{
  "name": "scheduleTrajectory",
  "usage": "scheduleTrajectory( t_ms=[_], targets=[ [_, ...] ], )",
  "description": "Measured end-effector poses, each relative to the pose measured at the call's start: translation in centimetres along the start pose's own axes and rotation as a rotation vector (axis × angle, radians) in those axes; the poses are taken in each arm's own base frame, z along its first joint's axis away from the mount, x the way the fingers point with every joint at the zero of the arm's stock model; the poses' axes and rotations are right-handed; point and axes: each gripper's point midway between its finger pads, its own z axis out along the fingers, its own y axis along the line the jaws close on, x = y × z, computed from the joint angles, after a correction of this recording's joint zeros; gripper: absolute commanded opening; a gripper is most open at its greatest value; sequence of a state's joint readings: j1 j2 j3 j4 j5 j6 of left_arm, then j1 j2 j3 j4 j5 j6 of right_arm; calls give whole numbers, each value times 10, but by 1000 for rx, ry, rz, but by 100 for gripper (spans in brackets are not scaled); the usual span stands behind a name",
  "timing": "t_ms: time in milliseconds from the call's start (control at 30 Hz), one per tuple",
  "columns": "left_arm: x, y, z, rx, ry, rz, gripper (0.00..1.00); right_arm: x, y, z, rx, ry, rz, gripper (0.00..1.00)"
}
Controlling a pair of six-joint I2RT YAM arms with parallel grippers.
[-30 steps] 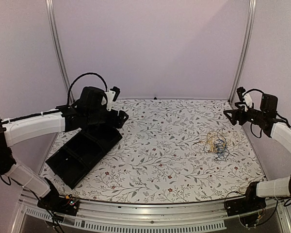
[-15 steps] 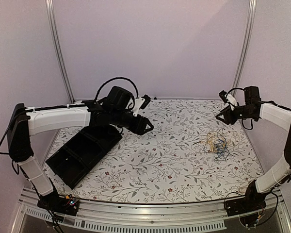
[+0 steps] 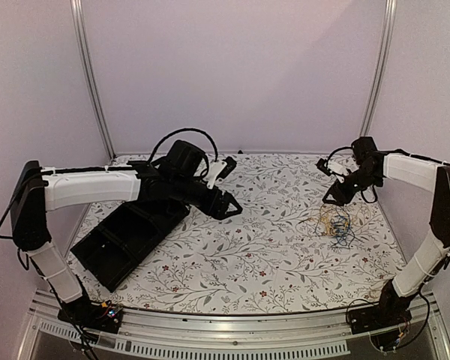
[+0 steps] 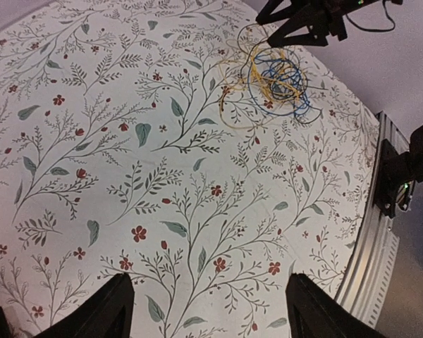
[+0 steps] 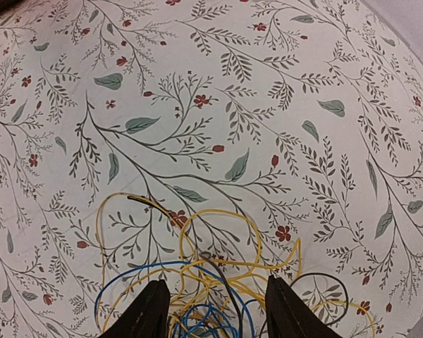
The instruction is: Untangle the cables
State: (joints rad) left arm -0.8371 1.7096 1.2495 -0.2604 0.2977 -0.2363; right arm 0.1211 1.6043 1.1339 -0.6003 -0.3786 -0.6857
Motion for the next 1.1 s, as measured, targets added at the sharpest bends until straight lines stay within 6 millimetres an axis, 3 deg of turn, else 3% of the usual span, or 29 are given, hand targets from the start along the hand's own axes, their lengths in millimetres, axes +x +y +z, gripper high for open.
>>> scheduleTrajectory(
  t_ms=[133,267,433,633,800,867,1067,1100],
  targets=[
    [-14,-11,-13,17,-48,20,75,8,-13,11,32,63,28,46],
    [-22,-16,-22,24,-79,31,75,17,-14,14,36,103,41,39],
    [-23,-16,-22,24,-81,32,75,22,-13,15,35,127,44,21],
    [-23,-16,-22,23,-81,31,75,27,-11,15,24,146,50,23],
    [-23,-16,-22,22,-80,30,75,28,-10,15,24,152,52,0],
    [-23,-15,-22,17,-82,30,74,28,-10,15,23,155,53,0],
    [-22,-9,-20,-30,-85,33,77,19,14,12,-16,160,12,0],
    [-21,-10,-19,-42,-83,37,89,13,24,9,-29,150,-12,0]
  ],
)
